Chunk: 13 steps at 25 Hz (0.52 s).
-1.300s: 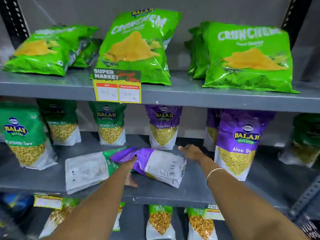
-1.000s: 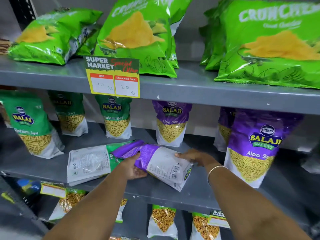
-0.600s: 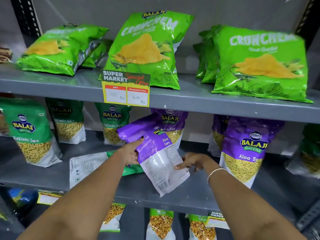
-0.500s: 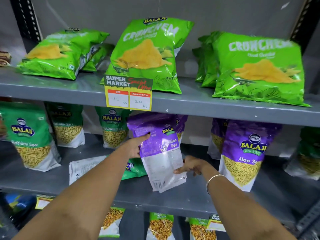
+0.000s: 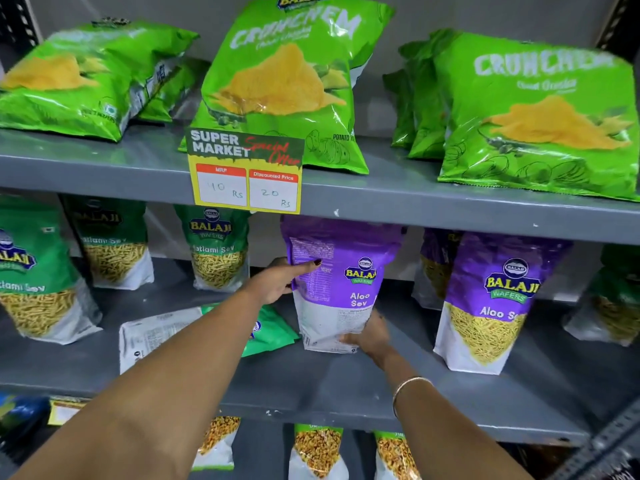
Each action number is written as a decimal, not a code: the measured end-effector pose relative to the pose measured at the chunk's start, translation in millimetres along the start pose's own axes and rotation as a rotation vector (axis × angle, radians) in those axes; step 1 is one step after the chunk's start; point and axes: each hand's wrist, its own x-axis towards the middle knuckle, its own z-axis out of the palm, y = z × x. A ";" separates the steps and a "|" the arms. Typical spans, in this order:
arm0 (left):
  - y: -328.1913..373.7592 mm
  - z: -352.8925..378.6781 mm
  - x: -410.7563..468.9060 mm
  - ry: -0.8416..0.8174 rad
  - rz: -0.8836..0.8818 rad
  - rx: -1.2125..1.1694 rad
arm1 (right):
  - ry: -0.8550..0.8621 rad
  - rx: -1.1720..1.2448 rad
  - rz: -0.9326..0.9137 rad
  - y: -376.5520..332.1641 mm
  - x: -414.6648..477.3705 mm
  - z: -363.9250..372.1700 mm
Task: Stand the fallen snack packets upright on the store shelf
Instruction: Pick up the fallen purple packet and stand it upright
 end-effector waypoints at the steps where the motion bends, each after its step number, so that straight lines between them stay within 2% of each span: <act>1: -4.5 -1.1 0.0 -0.001 -0.017 0.007 | -0.011 -0.010 0.001 -1.0 1.2 -1.5; 4: -23.4 -4.4 -6.9 -0.072 -0.129 0.084 | -0.009 -0.065 0.082 -50.7 -39.7 -24.7; 8: -39.1 -10.5 -7.6 -0.055 -0.167 0.144 | -0.013 0.092 0.254 -61.3 -48.9 -31.5; 11: -41.3 -10.7 -10.7 -0.108 -0.179 0.146 | -0.118 0.155 0.273 -64.0 -50.8 -36.1; 13: -41.6 -2.6 -13.0 -0.081 -0.144 0.149 | -0.249 0.102 0.222 -71.3 -59.9 -45.3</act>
